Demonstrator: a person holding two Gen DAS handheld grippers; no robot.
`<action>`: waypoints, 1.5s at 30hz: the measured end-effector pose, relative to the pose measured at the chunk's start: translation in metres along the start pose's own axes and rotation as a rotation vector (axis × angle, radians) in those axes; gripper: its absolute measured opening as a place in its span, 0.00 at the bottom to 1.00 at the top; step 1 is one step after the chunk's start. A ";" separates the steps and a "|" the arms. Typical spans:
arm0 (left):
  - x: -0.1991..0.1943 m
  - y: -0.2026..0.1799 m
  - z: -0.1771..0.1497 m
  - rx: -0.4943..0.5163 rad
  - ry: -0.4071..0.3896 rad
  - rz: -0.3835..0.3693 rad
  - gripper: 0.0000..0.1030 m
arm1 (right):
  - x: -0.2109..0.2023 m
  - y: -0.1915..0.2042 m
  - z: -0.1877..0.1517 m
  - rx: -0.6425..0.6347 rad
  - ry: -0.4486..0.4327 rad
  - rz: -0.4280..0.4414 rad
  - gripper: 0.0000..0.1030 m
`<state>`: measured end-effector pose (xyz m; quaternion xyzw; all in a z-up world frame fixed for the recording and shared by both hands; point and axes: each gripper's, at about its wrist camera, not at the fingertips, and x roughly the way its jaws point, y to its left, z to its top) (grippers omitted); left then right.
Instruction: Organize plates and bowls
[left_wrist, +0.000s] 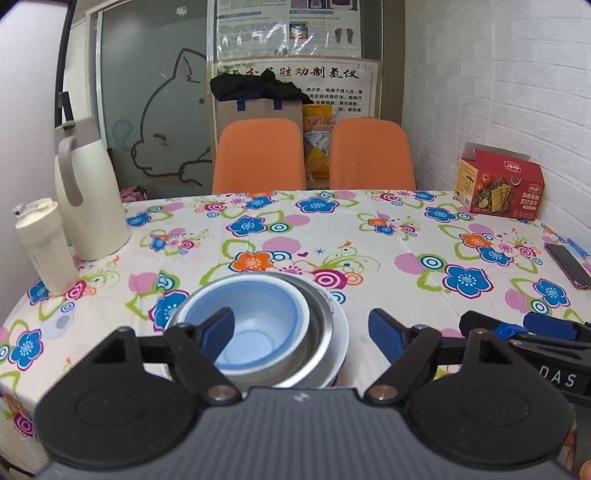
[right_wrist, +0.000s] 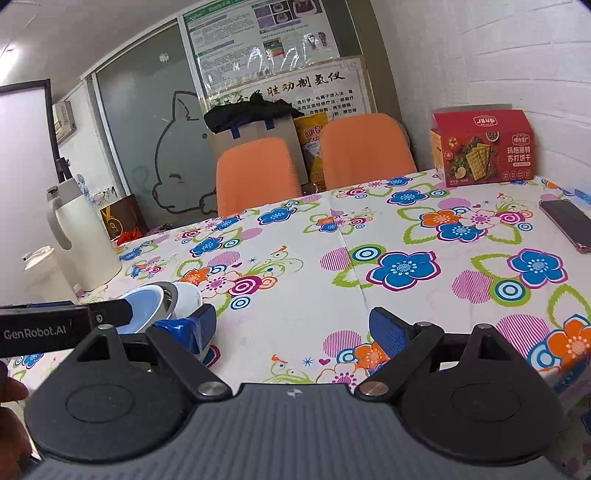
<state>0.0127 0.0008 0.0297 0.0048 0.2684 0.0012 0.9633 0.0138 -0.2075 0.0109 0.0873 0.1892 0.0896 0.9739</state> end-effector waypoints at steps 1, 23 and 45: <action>-0.004 -0.001 -0.007 0.002 0.004 0.007 0.80 | -0.006 0.002 -0.004 -0.005 -0.011 -0.005 0.75; -0.086 -0.001 -0.104 0.015 -0.052 0.083 0.80 | -0.104 0.046 -0.065 -0.182 -0.188 -0.076 0.76; -0.090 0.005 -0.116 -0.015 -0.047 0.097 0.80 | -0.089 0.048 -0.083 -0.171 -0.076 -0.054 0.77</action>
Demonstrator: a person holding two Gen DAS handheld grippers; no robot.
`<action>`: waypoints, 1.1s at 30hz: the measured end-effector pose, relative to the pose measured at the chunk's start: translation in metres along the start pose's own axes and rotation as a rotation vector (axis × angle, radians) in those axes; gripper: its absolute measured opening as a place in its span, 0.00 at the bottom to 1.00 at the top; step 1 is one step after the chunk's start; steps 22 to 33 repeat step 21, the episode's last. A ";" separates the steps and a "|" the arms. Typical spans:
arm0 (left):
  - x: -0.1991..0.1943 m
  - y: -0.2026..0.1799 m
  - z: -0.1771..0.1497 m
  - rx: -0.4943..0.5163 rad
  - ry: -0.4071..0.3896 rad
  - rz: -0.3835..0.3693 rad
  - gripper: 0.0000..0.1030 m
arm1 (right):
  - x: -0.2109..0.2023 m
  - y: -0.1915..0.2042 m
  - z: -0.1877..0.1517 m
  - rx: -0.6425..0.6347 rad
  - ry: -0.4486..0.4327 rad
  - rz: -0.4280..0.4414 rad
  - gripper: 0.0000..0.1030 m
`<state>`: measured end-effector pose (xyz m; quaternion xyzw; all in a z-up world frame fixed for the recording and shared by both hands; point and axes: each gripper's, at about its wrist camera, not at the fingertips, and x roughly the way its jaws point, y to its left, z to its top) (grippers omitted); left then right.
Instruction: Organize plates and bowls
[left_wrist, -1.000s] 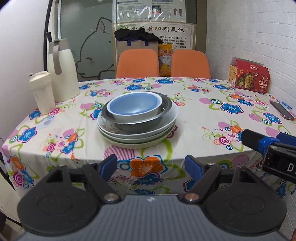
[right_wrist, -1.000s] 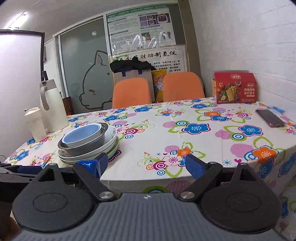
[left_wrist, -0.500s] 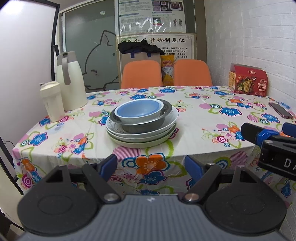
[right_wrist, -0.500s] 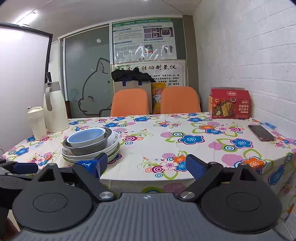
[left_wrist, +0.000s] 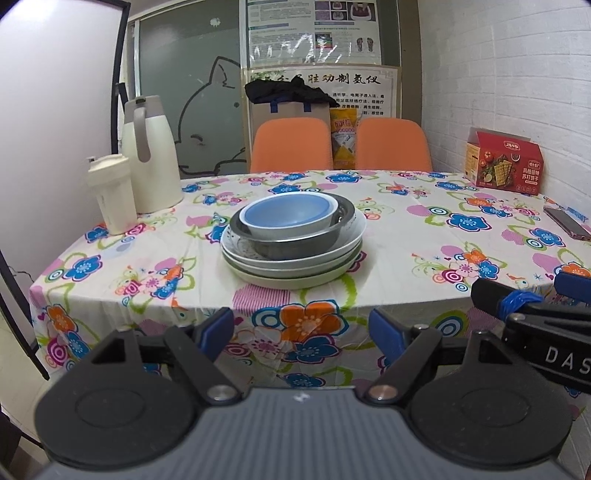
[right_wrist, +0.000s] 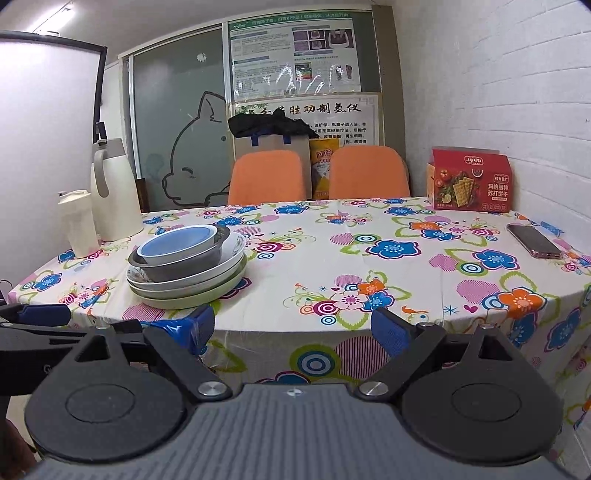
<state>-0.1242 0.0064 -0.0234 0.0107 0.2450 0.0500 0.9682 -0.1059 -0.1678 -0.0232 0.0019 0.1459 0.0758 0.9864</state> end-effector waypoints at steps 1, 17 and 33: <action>0.000 0.000 0.000 -0.001 0.000 0.000 0.80 | 0.000 0.000 0.000 0.000 0.001 0.001 0.77; -0.004 0.001 0.000 0.015 -0.032 0.028 0.80 | 0.002 0.002 -0.001 0.004 0.010 0.014 0.77; -0.008 0.006 0.002 -0.007 -0.062 0.010 0.80 | 0.002 0.003 -0.002 0.003 0.014 0.015 0.77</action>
